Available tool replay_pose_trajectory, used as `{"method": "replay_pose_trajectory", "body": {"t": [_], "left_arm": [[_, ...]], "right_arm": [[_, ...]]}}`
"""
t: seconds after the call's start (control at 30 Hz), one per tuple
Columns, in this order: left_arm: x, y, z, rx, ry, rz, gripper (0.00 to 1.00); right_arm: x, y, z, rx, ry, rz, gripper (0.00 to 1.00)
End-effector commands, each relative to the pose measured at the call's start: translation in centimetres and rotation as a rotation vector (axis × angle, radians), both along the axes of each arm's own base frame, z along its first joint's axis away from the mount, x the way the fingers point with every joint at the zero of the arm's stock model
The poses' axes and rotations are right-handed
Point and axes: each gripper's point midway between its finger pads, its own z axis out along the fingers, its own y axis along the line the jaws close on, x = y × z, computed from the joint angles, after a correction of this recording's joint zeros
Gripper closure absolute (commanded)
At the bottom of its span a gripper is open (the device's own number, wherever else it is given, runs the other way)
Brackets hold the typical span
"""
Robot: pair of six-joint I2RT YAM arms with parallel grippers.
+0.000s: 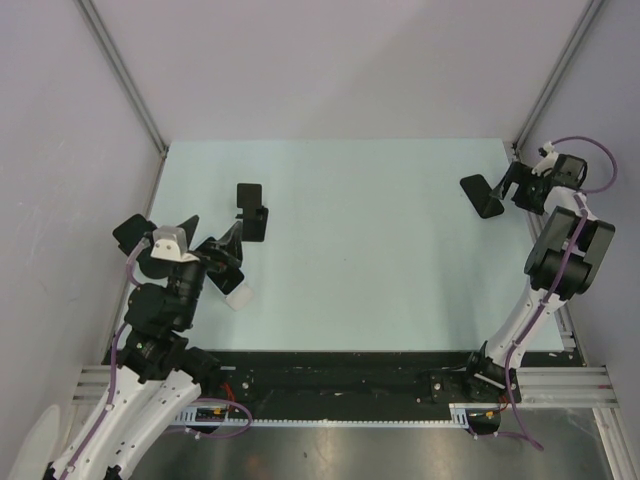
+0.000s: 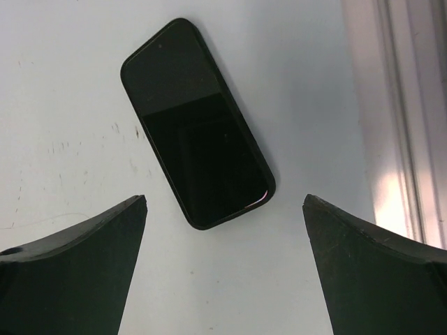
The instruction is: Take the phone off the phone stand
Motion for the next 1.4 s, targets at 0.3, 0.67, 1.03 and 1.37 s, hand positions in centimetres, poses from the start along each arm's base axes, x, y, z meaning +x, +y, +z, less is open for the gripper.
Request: {"method": "replay_pose_trajectory", "body": {"t": [0.3, 0.67, 1.03, 1.37], "left_arm": [[0.7, -0.7, -0.2, 0.03, 0.002, -0.017, 0.0], [0.4, -0.7, 0.1, 0.026, -0.009, -0.023, 0.0], [0.3, -0.7, 0.2, 0.023, -0.016, -0.027, 0.0], [0.2, -0.8, 0.2, 0.023, -0.015, -0.035, 0.0]], "right_arm": [[1.6, 1.1, -3.5, 0.153, 0.004, 0.018, 0.0], [0.5, 2.6, -3.9, 0.204, 0.033, 0.071, 0.0], [-0.1, 3.4, -3.2, 0.202, 0.03, 0.092, 0.01], [-0.8, 4.5, -4.0, 0.199, 0.054, 0.102, 0.01]]}}
